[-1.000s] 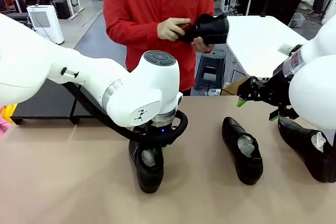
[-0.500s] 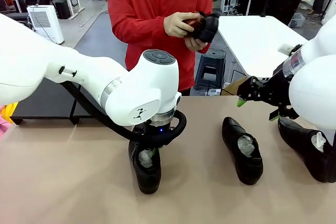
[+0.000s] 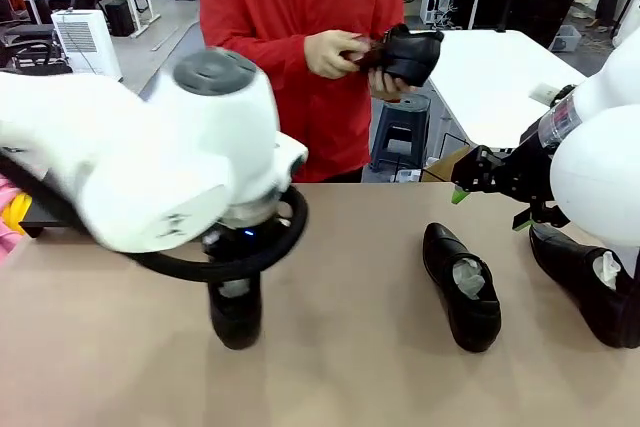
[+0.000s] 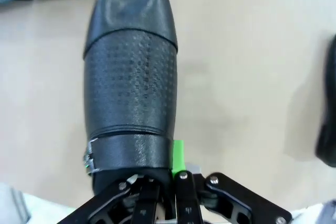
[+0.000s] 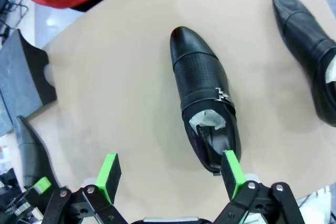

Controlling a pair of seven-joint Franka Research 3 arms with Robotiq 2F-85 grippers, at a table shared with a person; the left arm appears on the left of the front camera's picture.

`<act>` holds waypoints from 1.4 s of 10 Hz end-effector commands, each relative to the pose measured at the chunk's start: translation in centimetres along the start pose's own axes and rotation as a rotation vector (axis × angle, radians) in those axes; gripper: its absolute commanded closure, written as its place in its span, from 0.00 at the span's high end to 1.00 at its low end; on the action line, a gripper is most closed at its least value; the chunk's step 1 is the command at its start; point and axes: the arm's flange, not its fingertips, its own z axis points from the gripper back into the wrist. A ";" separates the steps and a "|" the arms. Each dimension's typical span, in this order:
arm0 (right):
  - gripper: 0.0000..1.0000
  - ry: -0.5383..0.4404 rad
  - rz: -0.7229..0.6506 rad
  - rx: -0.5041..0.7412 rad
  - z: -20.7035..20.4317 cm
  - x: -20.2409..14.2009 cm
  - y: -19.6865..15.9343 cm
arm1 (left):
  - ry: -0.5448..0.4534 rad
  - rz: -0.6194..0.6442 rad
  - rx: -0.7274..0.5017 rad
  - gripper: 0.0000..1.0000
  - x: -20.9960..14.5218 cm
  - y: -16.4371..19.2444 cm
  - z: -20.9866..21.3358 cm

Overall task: Organize the shoes by placing them on the stand.
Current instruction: Place the Shoe from the middle of the table onto the Shoes Stand.

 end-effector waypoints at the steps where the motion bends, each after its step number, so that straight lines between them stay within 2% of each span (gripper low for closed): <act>1: 1.00 -0.006 -0.007 0.018 -0.2 0.0 0.3 | -0.154 -0.100 -0.019 0.00 0.9 5.5 5.0; 2: 1.00 -0.006 -0.007 0.018 -0.2 0.0 0.3 | -0.194 -0.115 -0.019 0.00 3.1 7.7 6.6; 3: 1.00 -0.006 -0.007 0.018 -0.2 0.0 0.3 | -0.218 -0.227 -0.008 0.00 5.6 9.7 7.6; 5: 1.00 -0.006 -0.007 0.018 -0.2 0.0 0.3 | -0.248 -0.236 0.050 0.00 10.2 14.5 9.5; 7: 1.00 -0.006 -0.007 0.018 -0.2 0.0 0.3 | -0.230 -0.207 0.098 0.00 14.5 19.6 9.5; 9: 1.00 -0.006 -0.007 0.018 -0.2 0.0 0.3 | -0.214 -0.153 0.044 0.00 18.0 24.6 8.4; 12: 1.00 -0.006 -0.007 0.018 -0.2 0.0 0.3 | -0.201 -0.128 0.022 0.00 20.7 27.2 7.1; 13: 1.00 -0.006 -0.007 0.018 -0.2 0.0 0.3 | -0.189 -0.087 0.013 0.00 20.5 27.4 7.1; 14: 1.00 -0.006 -0.007 0.018 -0.2 0.0 0.3 | -0.195 -0.109 0.047 0.00 19.8 27.4 6.5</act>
